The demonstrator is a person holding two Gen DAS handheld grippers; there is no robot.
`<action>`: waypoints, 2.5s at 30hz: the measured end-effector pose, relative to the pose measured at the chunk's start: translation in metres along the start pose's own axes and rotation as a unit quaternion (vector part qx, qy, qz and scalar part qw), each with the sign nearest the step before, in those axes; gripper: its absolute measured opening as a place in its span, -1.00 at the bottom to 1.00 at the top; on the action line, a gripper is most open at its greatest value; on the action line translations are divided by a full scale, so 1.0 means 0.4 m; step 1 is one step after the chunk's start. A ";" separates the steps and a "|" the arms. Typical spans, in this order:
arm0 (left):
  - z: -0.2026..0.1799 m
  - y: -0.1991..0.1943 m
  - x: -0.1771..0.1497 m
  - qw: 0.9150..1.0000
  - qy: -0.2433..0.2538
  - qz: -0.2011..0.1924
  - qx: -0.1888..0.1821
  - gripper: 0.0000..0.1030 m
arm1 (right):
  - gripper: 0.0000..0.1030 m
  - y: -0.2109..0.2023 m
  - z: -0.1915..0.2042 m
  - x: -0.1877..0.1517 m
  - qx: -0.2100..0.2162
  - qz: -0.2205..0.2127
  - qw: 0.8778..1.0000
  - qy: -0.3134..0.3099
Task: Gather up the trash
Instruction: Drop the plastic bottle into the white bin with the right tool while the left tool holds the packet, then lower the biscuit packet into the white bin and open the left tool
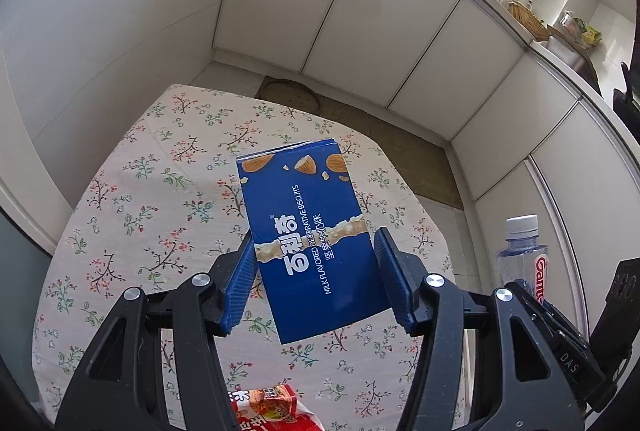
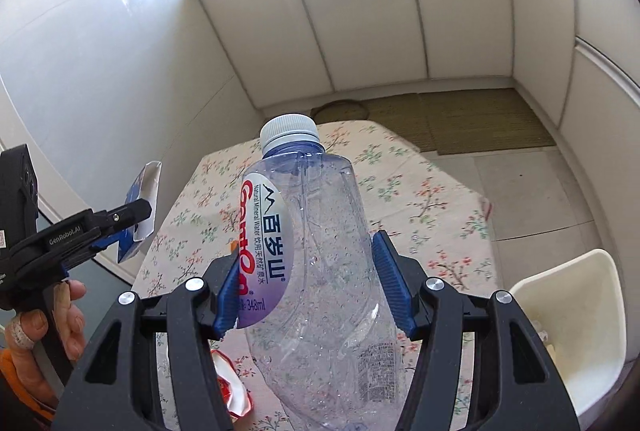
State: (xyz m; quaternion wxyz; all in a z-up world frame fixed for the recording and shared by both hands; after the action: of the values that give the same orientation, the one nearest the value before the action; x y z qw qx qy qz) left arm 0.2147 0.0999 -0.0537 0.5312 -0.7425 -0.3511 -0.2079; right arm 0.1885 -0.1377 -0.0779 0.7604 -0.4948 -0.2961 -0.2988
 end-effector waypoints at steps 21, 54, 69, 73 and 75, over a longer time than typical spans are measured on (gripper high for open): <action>-0.299 0.034 -0.089 0.995 0.078 0.010 -0.055 0.06 | 0.15 -0.292 -0.380 0.011 -0.164 -0.103 0.978 0.081; -0.815 0.134 -0.396 0.947 0.249 0.057 -0.197 0.08 | 0.73 -0.520 -0.772 -0.079 -0.376 -0.112 0.904 0.168; -0.794 0.159 -0.417 0.951 0.233 0.075 -0.187 0.62 | 0.78 -0.510 -0.763 -0.074 -0.378 -0.108 0.904 0.167; -0.762 0.154 -0.402 0.957 0.226 0.074 -0.167 0.71 | 0.80 -0.483 -0.739 -0.065 -0.371 -0.100 0.910 0.155; -0.741 0.154 -0.392 0.960 0.221 0.074 -0.156 0.78 | 0.84 -0.469 -0.727 -0.062 -0.368 -0.096 0.912 0.151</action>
State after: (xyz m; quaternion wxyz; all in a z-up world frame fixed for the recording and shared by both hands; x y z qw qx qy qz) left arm 0.1747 -0.2360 -0.0966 0.4872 -0.7755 -0.1327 -0.3790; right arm 0.0772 -0.4661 -0.0856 0.5274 -0.6580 -0.0928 -0.5295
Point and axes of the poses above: each gripper's, at about its wrist camera, not at the fingertips, and y roughly the way its jaws point, z to its left, x to its top, the point moved 6 cm from there along y, roughly the way its jaws point, and after that the axes turned 7 degrees about -z, right-handed, at the moved point
